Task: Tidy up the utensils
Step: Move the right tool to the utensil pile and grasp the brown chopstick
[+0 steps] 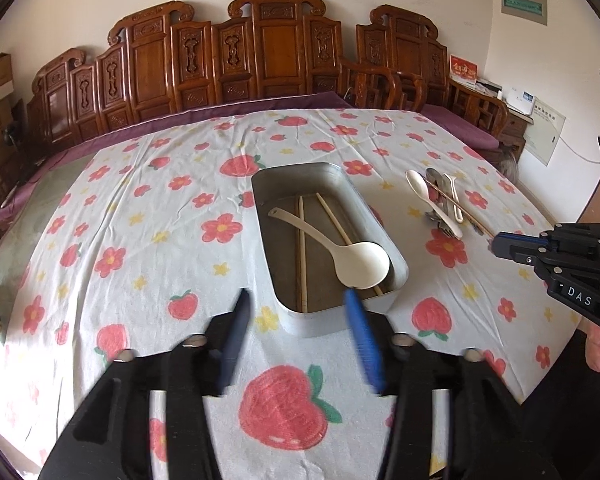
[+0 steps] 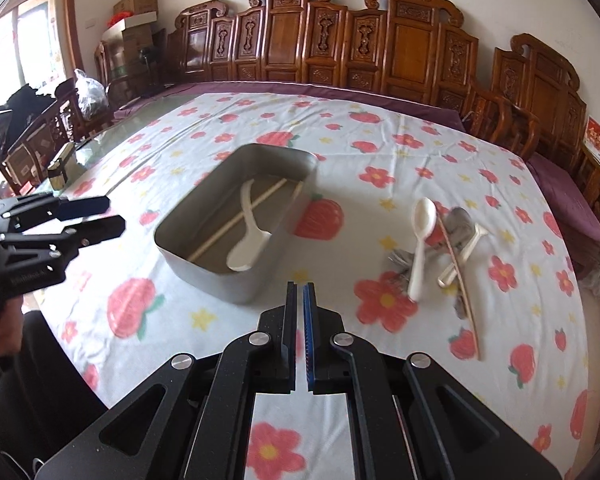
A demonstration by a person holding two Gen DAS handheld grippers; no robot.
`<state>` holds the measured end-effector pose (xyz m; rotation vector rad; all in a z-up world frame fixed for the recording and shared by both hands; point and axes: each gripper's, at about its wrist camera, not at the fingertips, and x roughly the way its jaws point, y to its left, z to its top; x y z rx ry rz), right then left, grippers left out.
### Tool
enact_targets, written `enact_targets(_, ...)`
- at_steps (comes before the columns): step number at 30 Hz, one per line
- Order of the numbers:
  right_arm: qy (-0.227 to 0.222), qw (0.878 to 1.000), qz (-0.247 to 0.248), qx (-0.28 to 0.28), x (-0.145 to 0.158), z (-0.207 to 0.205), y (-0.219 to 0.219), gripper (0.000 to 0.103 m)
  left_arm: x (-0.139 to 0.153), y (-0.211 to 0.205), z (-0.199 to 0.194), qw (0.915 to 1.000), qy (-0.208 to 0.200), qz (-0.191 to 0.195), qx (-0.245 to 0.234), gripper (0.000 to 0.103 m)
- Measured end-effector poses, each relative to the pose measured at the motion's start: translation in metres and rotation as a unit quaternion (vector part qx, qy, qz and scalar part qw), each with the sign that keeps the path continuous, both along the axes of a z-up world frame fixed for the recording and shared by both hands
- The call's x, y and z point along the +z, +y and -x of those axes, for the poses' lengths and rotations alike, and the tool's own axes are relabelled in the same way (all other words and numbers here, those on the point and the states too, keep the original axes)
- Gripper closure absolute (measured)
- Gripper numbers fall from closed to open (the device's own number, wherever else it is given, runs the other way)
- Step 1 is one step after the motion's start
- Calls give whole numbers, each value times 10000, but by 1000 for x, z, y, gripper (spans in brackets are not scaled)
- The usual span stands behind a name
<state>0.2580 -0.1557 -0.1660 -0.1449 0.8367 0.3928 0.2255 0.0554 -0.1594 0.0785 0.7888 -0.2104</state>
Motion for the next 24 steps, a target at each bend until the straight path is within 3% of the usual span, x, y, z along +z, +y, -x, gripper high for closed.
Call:
enact_targets(3, 14, 9999, 7, -124, -8, -3, -25, 83, 0, -3, 2, 10000, -12, -16, -20, 35)
enact_targets(5, 48, 9997, 49, -240, -13, -8, -41, 81, -1, -6, 3, 10000, -9, -8, -32, 30)
enact_targets(11, 181, 9983, 194, -521, -33, -31, -91, 80, -5, -23, 7, 9999, 72, -3, -113, 29)
enact_targets(15, 354, 9971, 197, -647, -50, -52, -120, 80, -7, -34, 7, 9996, 159, 196, -79, 29)
enact_targets(24, 684, 9955, 23, -651, -77, -97, -142, 80, -1, -87, 0, 9994, 171, 131, -282, 29)
